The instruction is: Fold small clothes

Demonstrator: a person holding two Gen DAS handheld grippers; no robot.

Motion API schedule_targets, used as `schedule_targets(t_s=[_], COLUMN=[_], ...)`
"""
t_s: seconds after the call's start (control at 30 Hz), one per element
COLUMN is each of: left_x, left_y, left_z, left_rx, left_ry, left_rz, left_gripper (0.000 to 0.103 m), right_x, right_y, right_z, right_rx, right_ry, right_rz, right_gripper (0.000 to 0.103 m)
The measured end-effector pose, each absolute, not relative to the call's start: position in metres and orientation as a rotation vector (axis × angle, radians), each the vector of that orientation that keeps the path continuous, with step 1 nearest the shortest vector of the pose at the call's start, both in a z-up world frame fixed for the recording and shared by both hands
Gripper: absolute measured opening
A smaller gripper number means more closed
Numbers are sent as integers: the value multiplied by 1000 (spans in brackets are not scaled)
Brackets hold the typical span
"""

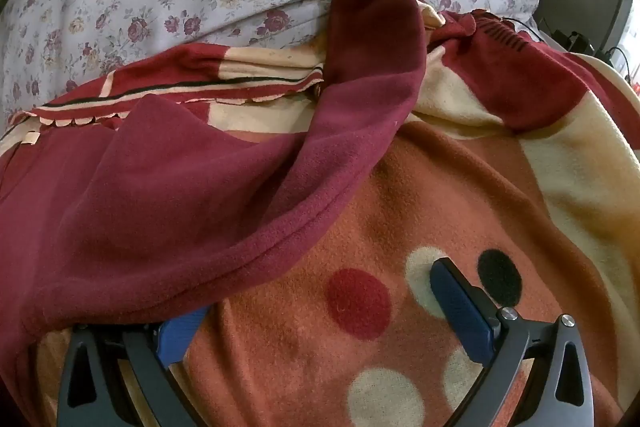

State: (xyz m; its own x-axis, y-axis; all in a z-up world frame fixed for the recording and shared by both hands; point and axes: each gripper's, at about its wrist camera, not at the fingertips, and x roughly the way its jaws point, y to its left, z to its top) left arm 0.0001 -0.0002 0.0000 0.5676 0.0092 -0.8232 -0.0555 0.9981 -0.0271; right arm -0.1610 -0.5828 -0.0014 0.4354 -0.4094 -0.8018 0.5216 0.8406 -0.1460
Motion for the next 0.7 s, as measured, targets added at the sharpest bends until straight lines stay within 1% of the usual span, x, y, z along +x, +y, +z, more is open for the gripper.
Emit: schedule_targets(t_s=[0.4, 0.7], left_x=[4, -10], left_y=[28, 27], left_z=[-15, -3], left_rx=[-48, -33], left_ry=[975, 1016], left_rz=[53, 23], left_gripper=[102, 102], right_x=[-161, -161], right_y=[-583, -583], right_z=[-1, -1], right_rx=[130, 129], right_ry=[959, 959], right_rz=[-582, -582], right_gripper=[103, 103])
